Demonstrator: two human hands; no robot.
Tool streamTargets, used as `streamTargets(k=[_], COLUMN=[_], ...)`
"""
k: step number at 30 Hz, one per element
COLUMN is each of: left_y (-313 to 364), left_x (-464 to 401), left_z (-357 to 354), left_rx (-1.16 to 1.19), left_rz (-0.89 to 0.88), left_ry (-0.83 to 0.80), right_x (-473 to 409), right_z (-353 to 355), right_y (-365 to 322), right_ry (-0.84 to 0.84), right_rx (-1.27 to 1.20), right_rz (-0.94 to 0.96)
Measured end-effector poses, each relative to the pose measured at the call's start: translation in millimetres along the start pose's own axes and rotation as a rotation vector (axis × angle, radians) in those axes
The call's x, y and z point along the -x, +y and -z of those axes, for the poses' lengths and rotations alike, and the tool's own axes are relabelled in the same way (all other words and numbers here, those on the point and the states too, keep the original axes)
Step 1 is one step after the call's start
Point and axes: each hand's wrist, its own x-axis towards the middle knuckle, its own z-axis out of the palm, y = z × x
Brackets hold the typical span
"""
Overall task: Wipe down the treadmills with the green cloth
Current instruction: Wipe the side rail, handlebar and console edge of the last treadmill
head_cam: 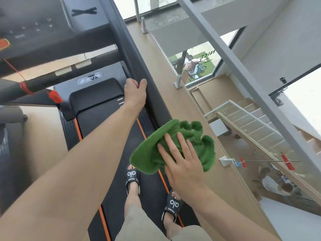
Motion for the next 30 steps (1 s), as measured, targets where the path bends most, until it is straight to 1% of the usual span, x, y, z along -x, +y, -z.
streamTargets(k=[3, 6, 11, 14, 17, 20, 21, 22, 23, 25, 26, 27, 28, 29, 30], left_y=[-1, -1, 7, 6, 4, 6, 8, 8, 9, 11, 11, 11, 10, 8, 3], left_x=[-1, -4, -12, -17, -18, -17, -16, -16, -14, -11, -8, -6, -2, 0, 7], left_z=[2, 6, 18, 21, 21, 21, 22, 22, 23, 22, 22, 23, 24, 25, 27], left_rx=[0.032, 0.009, -0.047, -0.022, 0.018, 0.013, 0.006, -0.004, -0.018, -0.053, -0.064, -0.068, -0.072, -0.085, -0.102], left_rz=[0.002, 0.013, 0.031, 0.047, 0.057, 0.053, 0.055, 0.058, 0.06, 0.062, 0.057, 0.049, 0.039, 0.032, 0.029], left_ry=[-0.019, -0.074, -0.186, -0.205, -0.212, -0.212, -0.212, -0.216, -0.222, -0.224, -0.216, -0.209, -0.205, -0.208, -0.22], right_x=[-46, -95, -161, -171, -171, -174, -171, -161, -146, -112, -92, -76, -65, -56, -45], right_z=[5, 7, 14, 16, 8, 11, 14, 14, 16, 11, 5, 6, 14, 19, 20], right_y=[10, 16, 27, 32, 37, 40, 41, 43, 46, 48, 50, 48, 45, 43, 42], right_ry=[-0.09, -0.12, -0.125, -0.136, -0.118, -0.165, -0.168, -0.178, -0.228, -0.472, -0.596, -0.679, -0.698, -0.677, -0.605], right_rx=[-0.011, -0.1, -0.53, -0.707, -0.886, -1.193, -1.275, -1.295, -1.296, -1.412, -1.469, -1.513, -1.477, -1.455, -1.379], right_rz=[0.081, 0.055, -0.175, -0.218, -0.323, -0.554, -0.626, -0.699, -0.774, -0.908, -0.922, -0.893, -0.916, -0.99, -1.039])
